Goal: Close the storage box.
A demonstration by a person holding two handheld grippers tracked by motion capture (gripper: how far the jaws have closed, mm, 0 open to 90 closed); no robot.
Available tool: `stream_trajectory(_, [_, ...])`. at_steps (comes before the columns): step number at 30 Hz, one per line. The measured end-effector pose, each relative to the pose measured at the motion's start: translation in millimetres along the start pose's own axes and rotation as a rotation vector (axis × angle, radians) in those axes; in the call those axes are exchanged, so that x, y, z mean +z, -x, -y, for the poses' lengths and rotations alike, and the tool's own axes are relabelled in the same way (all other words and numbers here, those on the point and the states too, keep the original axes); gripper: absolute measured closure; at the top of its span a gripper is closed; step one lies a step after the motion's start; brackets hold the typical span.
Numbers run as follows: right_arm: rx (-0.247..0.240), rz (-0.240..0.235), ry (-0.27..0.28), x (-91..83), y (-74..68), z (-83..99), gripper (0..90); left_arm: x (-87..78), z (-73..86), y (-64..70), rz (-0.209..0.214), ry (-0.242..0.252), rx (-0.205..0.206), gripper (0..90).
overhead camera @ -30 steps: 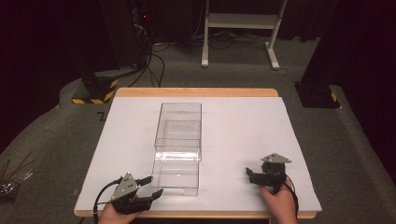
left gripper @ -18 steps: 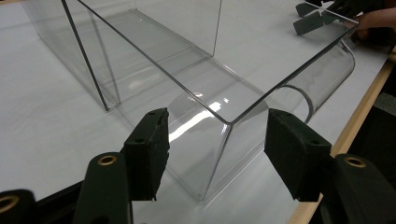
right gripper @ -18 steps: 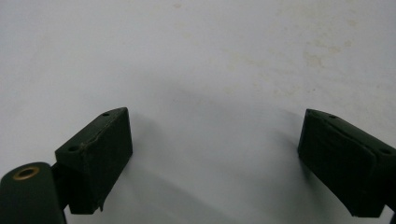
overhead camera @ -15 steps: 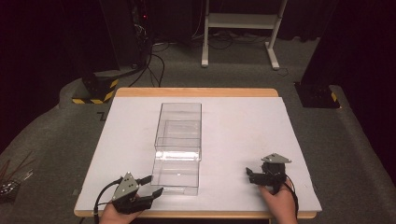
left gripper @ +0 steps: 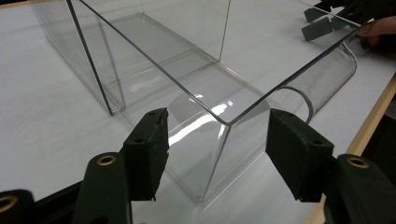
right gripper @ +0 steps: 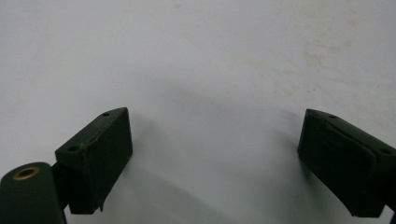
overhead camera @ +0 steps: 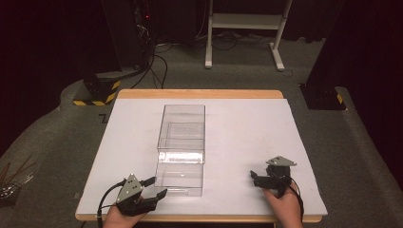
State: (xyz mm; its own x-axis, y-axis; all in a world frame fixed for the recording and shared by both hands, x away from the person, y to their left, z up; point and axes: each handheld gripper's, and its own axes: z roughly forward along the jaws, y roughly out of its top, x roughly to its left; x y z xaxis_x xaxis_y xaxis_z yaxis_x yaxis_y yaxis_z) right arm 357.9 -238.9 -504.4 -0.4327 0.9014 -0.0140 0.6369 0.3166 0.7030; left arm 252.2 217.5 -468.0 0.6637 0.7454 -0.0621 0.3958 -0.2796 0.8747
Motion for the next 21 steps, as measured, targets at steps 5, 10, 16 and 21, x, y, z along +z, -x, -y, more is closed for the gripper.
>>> stream_trajectory(5, [-0.001,-0.001,0.001,0.0,0.1,0.0,10.0,0.9,-0.6,-0.3,-0.008,0.007,0.004,40.3])
stream_trajectory(10, [0.000,-0.001,0.001,0.0,0.0,0.0,10.0,2.2,-1.2,-0.9,-0.017,0.015,0.000,41.4])
stream_trajectory(16, [-0.001,0.000,0.000,0.0,0.1,0.0,10.0,3.6,-2.5,-3.0,-0.030,0.028,-0.005,42.6])
stream_trajectory(21, [-0.001,0.000,0.000,0.0,0.1,0.0,10.0,5.0,-4.1,-4.5,-0.035,0.041,-0.009,43.0])
